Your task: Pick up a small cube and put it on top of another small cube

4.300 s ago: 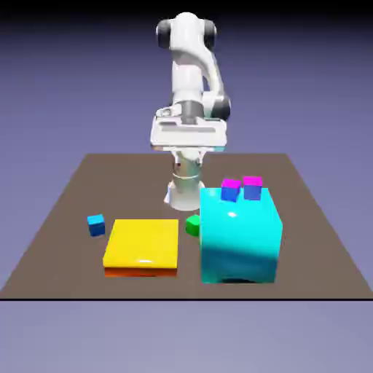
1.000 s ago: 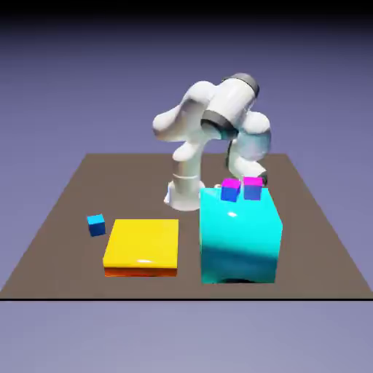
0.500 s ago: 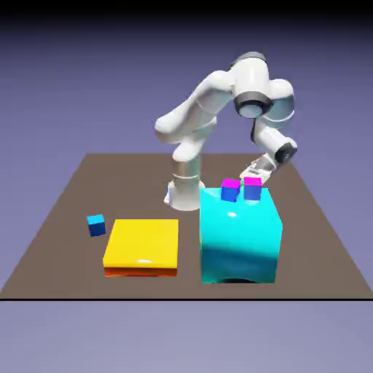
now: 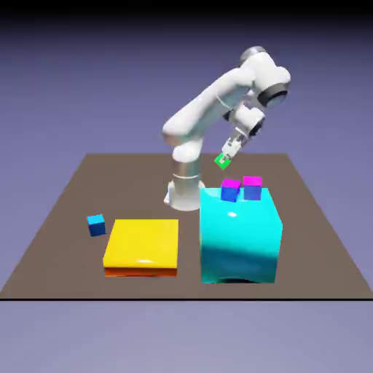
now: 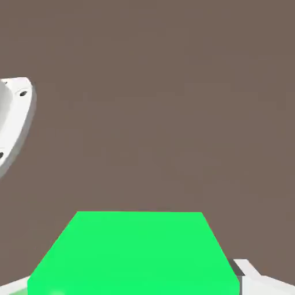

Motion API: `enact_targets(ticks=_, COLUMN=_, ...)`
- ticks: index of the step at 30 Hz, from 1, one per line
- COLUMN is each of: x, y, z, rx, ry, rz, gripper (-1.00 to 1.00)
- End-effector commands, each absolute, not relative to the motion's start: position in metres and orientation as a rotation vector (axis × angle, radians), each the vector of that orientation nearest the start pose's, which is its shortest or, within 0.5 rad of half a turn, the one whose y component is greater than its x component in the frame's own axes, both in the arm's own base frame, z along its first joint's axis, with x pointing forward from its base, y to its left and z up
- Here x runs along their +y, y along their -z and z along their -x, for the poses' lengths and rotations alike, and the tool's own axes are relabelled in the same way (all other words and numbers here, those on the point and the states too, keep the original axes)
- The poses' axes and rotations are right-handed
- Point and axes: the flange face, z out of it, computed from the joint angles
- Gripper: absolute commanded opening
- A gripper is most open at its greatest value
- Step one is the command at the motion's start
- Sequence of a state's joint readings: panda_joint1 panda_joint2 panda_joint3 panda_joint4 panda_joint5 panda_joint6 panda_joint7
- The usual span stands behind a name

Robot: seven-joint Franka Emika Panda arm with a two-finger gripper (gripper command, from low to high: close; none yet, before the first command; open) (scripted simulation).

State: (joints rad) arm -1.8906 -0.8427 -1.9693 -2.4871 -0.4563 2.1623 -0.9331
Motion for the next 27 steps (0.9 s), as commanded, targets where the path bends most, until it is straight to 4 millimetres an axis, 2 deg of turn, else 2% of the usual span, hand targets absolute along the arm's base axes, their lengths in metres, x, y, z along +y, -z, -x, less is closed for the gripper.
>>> enact_targets(ticks=1, x=0.181, y=-0.154, z=0.362, rx=2.811, ry=1.057, rz=1.027, gripper=-1.0)
enact_targets(ticks=8, x=0.076, y=-0.175, z=0.427, rx=2.859, ry=1.065, rz=1.033, gripper=-1.0)
enact_targets(ticks=11, x=0.026, y=-0.185, z=0.445, rx=2.872, ry=1.089, rz=1.026, gripper=-1.0)
enact_targets(ticks=13, x=-0.009, y=-0.178, z=0.443, rx=2.817, ry=1.114, rz=1.138, gripper=-1.0)
enact_targets(ticks=19, x=-0.116, y=-0.158, z=0.414, rx=2.594, ry=1.199, rz=1.487, gripper=-1.0)
enact_targets(ticks=23, x=-0.183, y=-0.132, z=0.363, rx=2.372, ry=1.306, rz=1.668, gripper=-1.0)
enact_targets(ticks=27, x=-0.241, y=-0.113, z=0.297, rx=2.127, ry=1.412, rz=1.816, gripper=-1.0)
